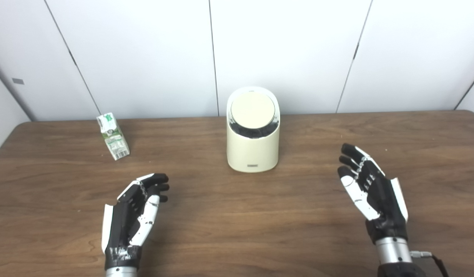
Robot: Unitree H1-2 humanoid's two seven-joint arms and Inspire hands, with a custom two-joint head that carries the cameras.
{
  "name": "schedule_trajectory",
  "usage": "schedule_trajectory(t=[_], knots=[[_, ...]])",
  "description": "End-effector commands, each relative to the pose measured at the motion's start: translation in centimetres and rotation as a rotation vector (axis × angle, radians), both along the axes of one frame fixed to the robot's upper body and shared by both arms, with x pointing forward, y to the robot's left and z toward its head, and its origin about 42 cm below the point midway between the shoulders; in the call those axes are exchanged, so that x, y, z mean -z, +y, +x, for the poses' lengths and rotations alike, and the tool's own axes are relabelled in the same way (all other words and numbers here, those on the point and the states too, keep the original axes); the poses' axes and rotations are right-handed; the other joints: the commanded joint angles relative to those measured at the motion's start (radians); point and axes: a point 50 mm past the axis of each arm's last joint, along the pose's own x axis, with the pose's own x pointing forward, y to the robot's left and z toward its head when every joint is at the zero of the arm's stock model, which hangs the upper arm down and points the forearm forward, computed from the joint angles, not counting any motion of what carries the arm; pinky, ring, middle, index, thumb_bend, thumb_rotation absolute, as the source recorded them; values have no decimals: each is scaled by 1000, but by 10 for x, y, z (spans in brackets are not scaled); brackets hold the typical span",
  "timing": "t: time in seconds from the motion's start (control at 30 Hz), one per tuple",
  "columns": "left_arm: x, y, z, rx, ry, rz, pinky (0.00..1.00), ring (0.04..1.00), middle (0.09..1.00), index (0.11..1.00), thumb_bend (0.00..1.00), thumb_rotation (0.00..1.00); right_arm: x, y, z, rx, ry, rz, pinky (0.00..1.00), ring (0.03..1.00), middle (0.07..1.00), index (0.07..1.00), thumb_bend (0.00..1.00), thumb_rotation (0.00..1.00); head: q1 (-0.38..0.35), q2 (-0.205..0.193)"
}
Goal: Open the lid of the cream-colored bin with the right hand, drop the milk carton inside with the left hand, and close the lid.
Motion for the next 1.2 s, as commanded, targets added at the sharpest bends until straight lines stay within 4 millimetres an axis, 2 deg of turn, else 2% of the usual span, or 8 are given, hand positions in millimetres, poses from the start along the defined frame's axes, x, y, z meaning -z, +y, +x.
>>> schedule_trajectory(t=[0.0,0.4,0.43,0.47,0.63,0.73,0.83,1.17], knots=[[-9,1,5,8,-70,4,591,671,696,685,286,517,-27,5,9,-41,-91,-27,884,932,931,929,403,793,-4,-1],[-8,0,6,10,-69,2,591,668,692,681,304,543,-81,27,63,-63,-153,-199,944,990,995,980,709,827,0,-3],[-8,-1,6,9,-68,-2,590,669,693,682,305,539,-87,30,67,-55,-169,-235,755,882,954,966,695,788,0,-3],[-8,-1,5,8,-67,-5,588,669,692,681,305,534,-92,33,71,-51,-176,-264,750,878,951,970,693,782,0,-3],[-8,-3,6,5,-66,-4,582,667,693,681,290,527,-107,47,96,-63,-174,-330,818,953,997,1000,809,698,1,-4],[-8,-4,6,9,-69,-2,584,670,695,683,277,518,-113,55,111,-55,-192,-411,862,983,1000,1000,869,706,2,-5],[-7,-6,8,12,-70,-6,589,670,695,684,279,515,-121,60,123,-54,-180,-474,957,999,1000,1000,875,667,3,-8],[-5,-7,11,13,-70,6,589,672,699,690,261,520,-122,69,146,5,-112,-560,949,1000,1000,1000,870,537,0,-19]])
